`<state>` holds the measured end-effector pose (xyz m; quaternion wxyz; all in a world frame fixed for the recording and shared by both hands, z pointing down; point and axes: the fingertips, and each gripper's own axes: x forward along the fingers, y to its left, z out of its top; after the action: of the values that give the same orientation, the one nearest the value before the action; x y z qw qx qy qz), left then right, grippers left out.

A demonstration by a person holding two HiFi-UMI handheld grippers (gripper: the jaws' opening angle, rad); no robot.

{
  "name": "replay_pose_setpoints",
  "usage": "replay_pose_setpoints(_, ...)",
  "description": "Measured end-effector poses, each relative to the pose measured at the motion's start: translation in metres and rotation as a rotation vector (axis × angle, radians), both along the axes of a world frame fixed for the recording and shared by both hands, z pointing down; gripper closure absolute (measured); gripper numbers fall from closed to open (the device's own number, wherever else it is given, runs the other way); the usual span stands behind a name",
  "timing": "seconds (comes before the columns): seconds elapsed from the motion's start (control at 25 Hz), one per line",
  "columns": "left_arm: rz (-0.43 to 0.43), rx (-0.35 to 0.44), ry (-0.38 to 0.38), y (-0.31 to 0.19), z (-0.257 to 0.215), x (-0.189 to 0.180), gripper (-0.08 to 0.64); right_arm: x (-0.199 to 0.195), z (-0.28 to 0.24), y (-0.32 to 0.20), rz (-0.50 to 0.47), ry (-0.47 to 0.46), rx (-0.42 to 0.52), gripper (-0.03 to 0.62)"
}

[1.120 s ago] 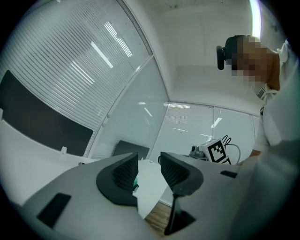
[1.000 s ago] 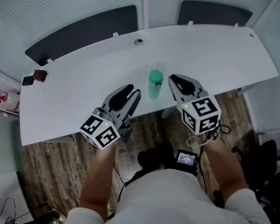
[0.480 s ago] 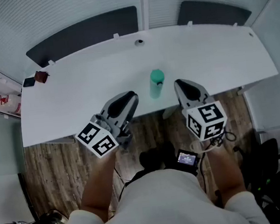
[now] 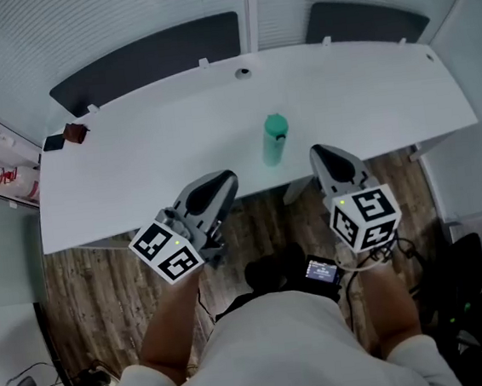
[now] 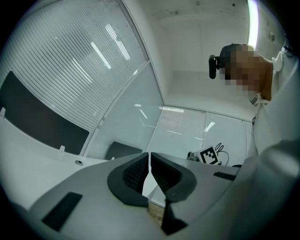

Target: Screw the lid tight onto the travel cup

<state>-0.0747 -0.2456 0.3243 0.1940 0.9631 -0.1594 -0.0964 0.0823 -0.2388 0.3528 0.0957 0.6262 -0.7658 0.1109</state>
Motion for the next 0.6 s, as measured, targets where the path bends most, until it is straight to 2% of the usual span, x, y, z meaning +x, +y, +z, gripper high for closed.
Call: replay_pose_setpoints(0.6, 0.014, 0.005, -0.001, 0.041, -0.001, -0.023, 0.525, -0.011, -0.002, 0.035, -0.008, -0.008, 0.021, 0.566)
